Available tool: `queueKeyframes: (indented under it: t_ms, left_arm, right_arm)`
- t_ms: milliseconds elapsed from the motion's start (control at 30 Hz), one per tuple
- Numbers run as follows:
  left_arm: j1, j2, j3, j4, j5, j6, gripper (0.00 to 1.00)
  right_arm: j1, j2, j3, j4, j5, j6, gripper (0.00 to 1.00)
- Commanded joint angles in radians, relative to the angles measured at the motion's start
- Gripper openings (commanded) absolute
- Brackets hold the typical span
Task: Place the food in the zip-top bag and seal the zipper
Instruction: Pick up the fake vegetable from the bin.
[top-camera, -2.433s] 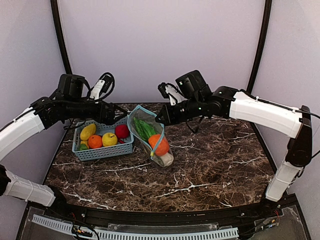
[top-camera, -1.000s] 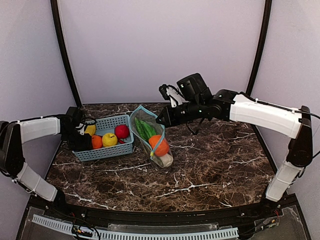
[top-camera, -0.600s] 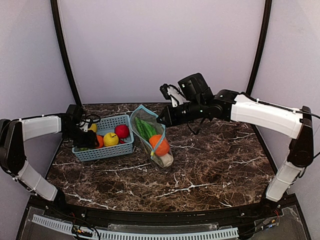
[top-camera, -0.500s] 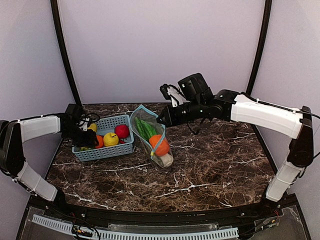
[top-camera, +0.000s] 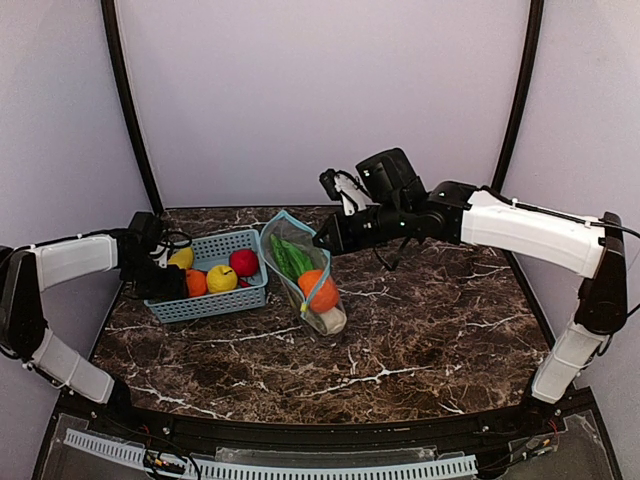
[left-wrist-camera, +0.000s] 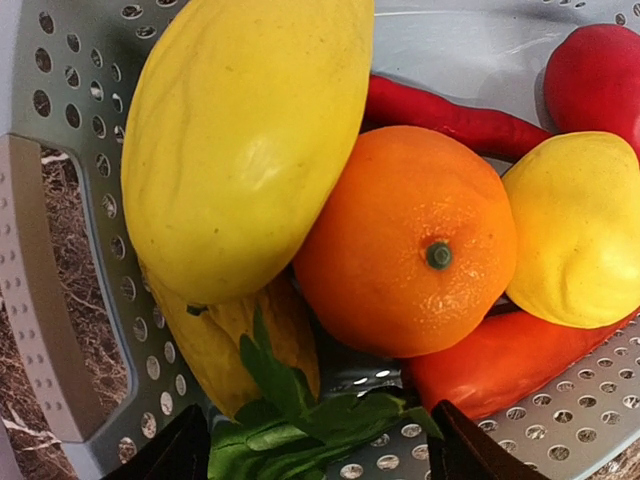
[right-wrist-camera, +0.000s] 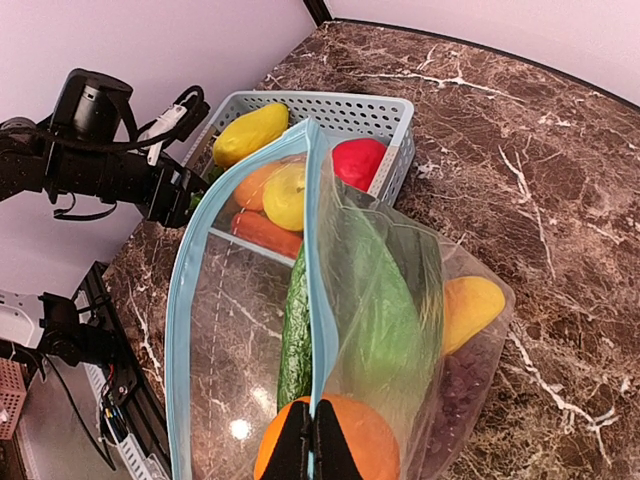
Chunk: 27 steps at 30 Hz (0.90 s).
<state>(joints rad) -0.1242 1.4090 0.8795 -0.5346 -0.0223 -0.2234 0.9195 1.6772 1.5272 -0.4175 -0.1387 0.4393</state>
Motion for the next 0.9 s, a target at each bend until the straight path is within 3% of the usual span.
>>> queueKeyframes:
  t_ms: [0, 233, 367, 533, 600, 867]
  left_arm:
    - [0.002, 0.040, -0.014, -0.036, 0.046, -0.008, 0.76]
    - [0.003, 0.136, 0.027, -0.031, 0.122, 0.003, 0.76]
    - [0.002, 0.134, 0.031, -0.034, 0.112, 0.007, 0.58]
    - [0.003, 0.039, 0.009, -0.031, 0.081, 0.004, 0.21]
    - [0.002, -0.008, 0.006, -0.033, 0.093, 0.001, 0.12]
    - [0.003, -0.206, 0.020, -0.066, 0.145, 0.004, 0.01]
  right_arm:
    - [-0.009, -0.048, -0.015, 0.053, -0.007, 0.000, 0.00]
    - [-0.010, -0.053, -0.019, 0.058, -0.006, 0.001, 0.00]
    - [-0.010, -0.053, -0.023, 0.058, -0.005, 0.001, 0.00]
    - [-0.011, -0.051, -0.020, 0.058, -0.005, 0.001, 0.00]
    - [-0.013, -0.051, -0.018, 0.057, -0.005, 0.002, 0.00]
    - [-0.014, -0.047, -0.012, 0.053, -0.004, 0.003, 0.00]
